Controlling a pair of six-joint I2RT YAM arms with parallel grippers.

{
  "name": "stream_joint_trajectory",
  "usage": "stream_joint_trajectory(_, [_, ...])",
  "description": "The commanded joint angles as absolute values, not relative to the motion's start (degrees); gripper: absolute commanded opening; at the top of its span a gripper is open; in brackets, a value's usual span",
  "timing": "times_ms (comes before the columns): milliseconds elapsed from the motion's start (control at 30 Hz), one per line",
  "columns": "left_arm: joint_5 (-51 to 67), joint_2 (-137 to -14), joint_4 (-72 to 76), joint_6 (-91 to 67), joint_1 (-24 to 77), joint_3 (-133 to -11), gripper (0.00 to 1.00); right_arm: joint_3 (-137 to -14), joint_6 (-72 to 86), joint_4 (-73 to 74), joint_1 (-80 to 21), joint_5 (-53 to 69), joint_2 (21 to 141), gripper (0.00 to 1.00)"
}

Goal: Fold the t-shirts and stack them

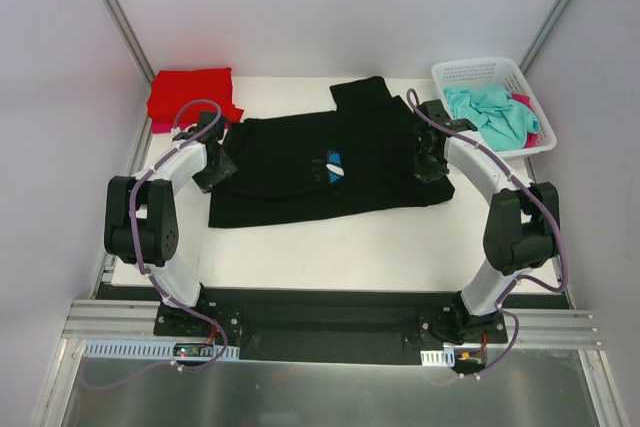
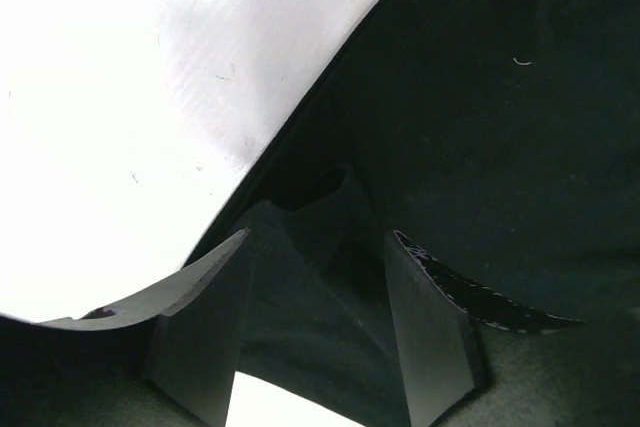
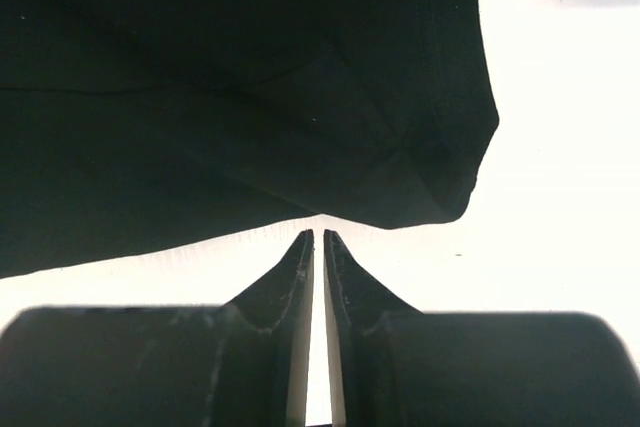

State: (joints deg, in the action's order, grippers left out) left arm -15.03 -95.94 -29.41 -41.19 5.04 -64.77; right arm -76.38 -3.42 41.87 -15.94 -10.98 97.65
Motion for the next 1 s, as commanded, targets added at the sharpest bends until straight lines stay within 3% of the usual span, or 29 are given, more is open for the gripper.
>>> stream_joint_trajectory(0, [-14.9,-97.6,-29.4,-42.8,4.9,-67.0,0.51,-76.6,-4.0,42.2,-15.6,-9.2,94.8,0.1])
stream_joint_trajectory(233, [-15.8,-97.6,-29.4,-42.3,4.8,-66.7,0.13,-76.6,-4.0,42.0,-15.6,-8.6,95.0,0.09])
stream_joint_trajectory(267, [-16.1,-97.0,-29.5,-42.2,4.7,-66.4,0.0,-76.6,-4.1,42.0,-15.6,-8.4,95.1,0.09])
stream_joint_trajectory(900, [-17.4,-98.0,-30.0,-41.0,1.8,-64.7,0.0,-75.8,-4.8,41.2,-15.7,-7.1,94.0,0.06])
stream_joint_trajectory(967, [-17.3,-98.5,-30.1,-40.5,1.8,-65.3,0.07,-75.8,-5.1,41.0,-15.7,-6.9,94.0,0.06])
